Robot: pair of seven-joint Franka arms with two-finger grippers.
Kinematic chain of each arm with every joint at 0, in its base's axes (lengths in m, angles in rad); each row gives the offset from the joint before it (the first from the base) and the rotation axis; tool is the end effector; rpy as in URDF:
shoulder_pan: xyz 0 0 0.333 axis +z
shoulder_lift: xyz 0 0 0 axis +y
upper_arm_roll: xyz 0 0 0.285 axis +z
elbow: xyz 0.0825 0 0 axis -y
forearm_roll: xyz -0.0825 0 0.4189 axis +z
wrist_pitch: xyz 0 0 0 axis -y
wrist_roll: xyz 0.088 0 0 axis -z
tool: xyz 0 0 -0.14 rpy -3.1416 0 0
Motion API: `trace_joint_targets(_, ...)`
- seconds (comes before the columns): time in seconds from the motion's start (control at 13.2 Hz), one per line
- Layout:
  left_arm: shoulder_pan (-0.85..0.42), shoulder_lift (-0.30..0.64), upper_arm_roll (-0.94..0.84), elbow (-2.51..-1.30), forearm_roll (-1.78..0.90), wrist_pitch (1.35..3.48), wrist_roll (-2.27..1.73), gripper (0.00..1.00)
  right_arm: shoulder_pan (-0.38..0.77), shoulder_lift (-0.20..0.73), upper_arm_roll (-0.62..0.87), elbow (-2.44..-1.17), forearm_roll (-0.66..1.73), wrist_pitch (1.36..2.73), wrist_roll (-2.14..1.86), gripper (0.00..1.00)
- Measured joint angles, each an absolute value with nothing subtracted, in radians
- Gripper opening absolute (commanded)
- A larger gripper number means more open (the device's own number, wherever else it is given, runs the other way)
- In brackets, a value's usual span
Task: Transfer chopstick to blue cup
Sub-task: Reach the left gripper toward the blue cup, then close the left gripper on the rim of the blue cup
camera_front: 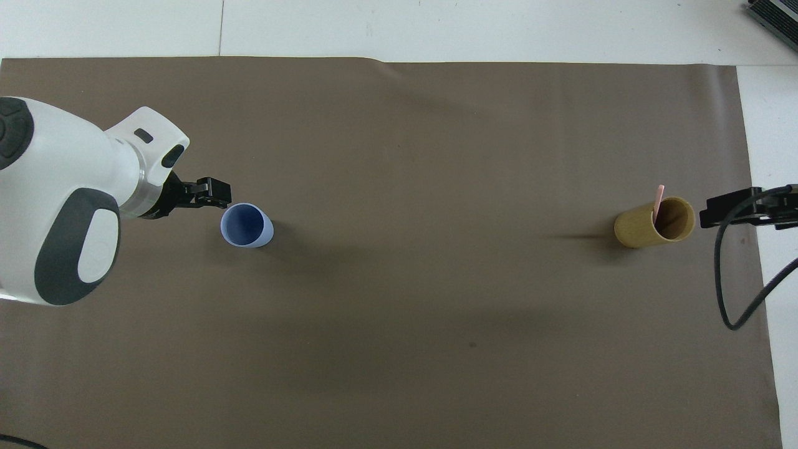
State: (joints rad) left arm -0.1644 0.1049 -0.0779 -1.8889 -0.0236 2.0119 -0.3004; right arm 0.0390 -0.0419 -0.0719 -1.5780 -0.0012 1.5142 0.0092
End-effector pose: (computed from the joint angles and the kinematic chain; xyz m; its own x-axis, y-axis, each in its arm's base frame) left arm 0.5998 -0.1498 0.3729 0.9976 0.0686 0.0086 0.0682 -0.9971 0.0337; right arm 0.5709 -0.0197 0.5762 0.9989 -0.0420 -0.0220 -0.0421 -0.9991 -0.0016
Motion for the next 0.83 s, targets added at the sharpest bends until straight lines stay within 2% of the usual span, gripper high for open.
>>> trace_joint_targets(0.23, -0.175, 0.147, -0.077, -1.968, -0.024, 2.125, -0.316, 1.0, 0.039, -0.042, -0.072, -1.578, -0.001, 1.514, 0.009, 1.0)
trace_joint_targets(0.68, -0.173, 0.139, -0.066, -2.028, -0.024, 2.146, -0.317, 1.0, 0.039, -0.042, -0.072, -1.579, -0.001, 1.514, 0.009, 1.0)
trace_joint_targets(0.76, -0.172, 0.139, -0.063, -2.042, -0.024, 2.162, -0.317, 0.79, 0.039, -0.042, -0.072, -1.579, -0.001, 1.514, 0.009, 1.0)
trace_joint_targets(0.83, -0.172, 0.139, -0.063, -2.058, -0.024, 2.187, -0.317, 0.31, 0.039, -0.042, -0.072, -1.579, -0.001, 1.514, 0.009, 1.0)
